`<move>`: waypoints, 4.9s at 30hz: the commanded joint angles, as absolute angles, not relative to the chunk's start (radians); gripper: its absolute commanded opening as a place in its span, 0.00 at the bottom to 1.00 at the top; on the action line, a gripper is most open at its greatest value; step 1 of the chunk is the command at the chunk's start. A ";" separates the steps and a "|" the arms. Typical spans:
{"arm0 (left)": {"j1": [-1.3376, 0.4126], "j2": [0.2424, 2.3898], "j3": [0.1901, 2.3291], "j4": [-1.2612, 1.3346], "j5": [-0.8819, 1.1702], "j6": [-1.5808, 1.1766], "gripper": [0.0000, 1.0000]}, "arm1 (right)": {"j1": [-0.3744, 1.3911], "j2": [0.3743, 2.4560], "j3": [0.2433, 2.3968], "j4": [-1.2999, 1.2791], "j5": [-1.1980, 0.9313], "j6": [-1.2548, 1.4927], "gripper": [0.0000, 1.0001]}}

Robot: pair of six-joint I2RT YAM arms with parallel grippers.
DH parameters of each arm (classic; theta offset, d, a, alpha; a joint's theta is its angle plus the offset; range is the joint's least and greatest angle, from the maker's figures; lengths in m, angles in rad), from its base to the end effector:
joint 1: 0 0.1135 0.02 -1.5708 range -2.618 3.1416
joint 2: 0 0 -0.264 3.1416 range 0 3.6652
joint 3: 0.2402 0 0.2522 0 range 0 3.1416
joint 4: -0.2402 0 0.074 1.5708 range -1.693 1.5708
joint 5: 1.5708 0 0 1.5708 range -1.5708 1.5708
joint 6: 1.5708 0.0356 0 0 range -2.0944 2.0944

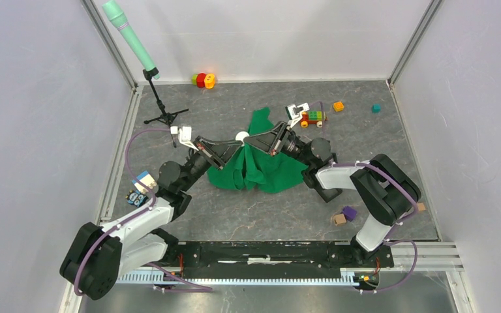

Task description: Remove the brooch from the garment

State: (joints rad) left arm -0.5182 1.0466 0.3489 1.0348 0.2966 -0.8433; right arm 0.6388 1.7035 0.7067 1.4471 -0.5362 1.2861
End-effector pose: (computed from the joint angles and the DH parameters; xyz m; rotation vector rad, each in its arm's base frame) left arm 0.1826 -0.1161 0.2664 0.0618 1.3692 -1.3459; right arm 0.2561 0.2128 0.2476 -0.1289 1.4423 1.9434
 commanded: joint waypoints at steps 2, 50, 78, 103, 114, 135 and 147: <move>-0.543 1.056 0.402 0.925 0.437 -0.783 0.02 | 0.663 1.712 0.789 1.467 -0.636 1.252 0.21; -0.539 0.829 0.414 0.351 0.187 -0.592 0.02 | 0.567 1.591 0.836 0.864 -0.568 0.751 0.29; -0.526 0.853 0.386 0.729 0.337 -0.972 0.02 | 0.634 1.519 0.594 1.413 -0.646 1.083 0.64; -0.526 0.874 0.370 0.793 0.420 -0.963 0.02 | 0.643 1.561 0.646 1.431 -0.657 1.113 0.36; -0.526 0.882 0.371 0.798 0.434 -0.960 0.02 | 0.644 1.564 0.652 1.418 -0.658 1.112 0.25; -0.528 0.943 0.405 0.800 0.528 -0.939 0.02 | 0.646 1.553 0.679 1.289 -0.675 1.053 0.18; -0.528 0.936 0.410 0.788 0.533 -0.923 0.02 | 0.646 1.554 0.681 1.237 -0.655 1.051 0.10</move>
